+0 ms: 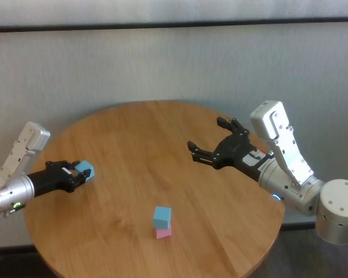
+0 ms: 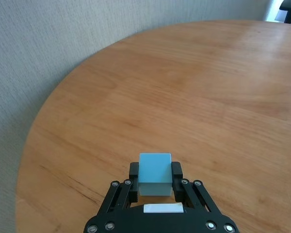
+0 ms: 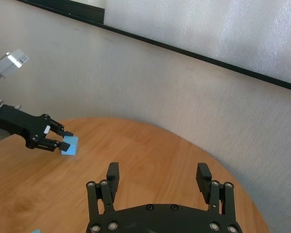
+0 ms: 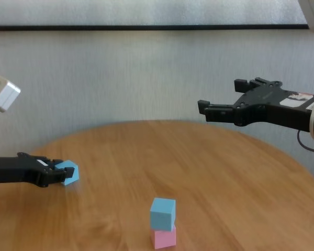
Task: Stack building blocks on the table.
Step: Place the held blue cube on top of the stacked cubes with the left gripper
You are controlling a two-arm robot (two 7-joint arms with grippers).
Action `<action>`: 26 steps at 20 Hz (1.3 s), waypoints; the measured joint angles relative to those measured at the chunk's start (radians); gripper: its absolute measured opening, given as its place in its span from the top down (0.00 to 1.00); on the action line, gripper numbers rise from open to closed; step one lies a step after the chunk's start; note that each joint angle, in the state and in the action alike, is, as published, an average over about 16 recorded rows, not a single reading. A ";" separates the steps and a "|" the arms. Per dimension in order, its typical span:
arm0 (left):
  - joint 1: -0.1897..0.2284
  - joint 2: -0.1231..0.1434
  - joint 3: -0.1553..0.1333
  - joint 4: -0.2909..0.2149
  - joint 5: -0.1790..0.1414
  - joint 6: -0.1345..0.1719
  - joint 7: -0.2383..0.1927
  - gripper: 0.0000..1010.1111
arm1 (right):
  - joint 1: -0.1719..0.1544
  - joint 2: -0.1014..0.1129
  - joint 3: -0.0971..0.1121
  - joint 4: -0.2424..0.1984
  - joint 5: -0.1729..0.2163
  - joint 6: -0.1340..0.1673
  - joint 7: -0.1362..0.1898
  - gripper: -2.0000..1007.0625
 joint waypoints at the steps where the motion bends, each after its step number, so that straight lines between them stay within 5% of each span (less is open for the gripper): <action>1: 0.000 0.000 0.000 0.000 0.000 0.000 0.000 0.57 | 0.000 0.000 0.000 0.000 0.000 0.000 0.000 0.01; 5: 0.009 0.003 -0.002 -0.017 -0.002 0.006 0.000 0.60 | 0.000 0.000 0.000 0.000 0.000 0.000 0.000 0.01; 10: 0.061 0.026 -0.014 -0.123 -0.014 0.041 0.001 0.60 | 0.000 0.000 0.000 0.000 0.000 0.000 0.000 0.01; 19: 0.230 0.110 -0.048 -0.482 -0.069 0.142 -0.007 0.60 | 0.000 0.000 0.000 0.000 0.000 0.000 0.000 0.01; 26: 0.337 0.180 -0.060 -0.736 -0.134 0.186 -0.067 0.60 | 0.000 0.000 0.000 0.000 0.000 0.000 0.000 0.01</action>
